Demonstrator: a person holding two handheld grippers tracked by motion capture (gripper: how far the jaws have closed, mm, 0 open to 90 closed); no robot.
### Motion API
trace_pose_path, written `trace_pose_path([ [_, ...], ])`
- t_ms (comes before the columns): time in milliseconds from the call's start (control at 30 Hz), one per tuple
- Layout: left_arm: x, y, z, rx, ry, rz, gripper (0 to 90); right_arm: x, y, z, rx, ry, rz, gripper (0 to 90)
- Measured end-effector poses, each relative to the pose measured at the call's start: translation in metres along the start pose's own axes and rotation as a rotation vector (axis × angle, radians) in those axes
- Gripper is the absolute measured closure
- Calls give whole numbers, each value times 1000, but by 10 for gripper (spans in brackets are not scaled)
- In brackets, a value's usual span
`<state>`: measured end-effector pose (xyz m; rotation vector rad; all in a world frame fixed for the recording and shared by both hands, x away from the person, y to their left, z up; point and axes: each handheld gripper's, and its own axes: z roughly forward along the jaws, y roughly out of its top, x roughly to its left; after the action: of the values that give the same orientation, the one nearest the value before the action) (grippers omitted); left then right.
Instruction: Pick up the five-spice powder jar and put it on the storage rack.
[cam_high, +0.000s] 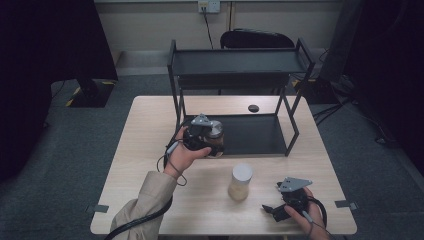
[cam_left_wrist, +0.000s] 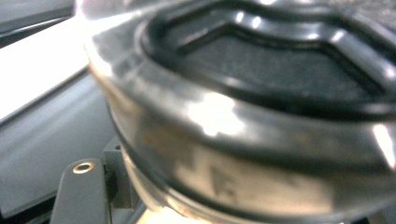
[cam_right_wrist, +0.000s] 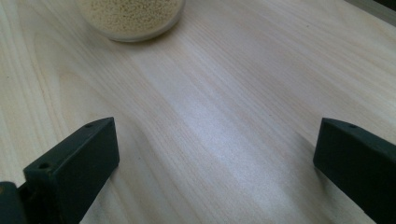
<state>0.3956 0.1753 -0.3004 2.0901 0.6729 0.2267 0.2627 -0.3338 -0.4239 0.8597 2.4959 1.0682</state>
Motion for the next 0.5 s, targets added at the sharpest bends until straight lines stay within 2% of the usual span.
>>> trace_pose_path([
  [500,6,38,-14,-10,15,19,298,0,0,0,-1,-1,-1,0],
])
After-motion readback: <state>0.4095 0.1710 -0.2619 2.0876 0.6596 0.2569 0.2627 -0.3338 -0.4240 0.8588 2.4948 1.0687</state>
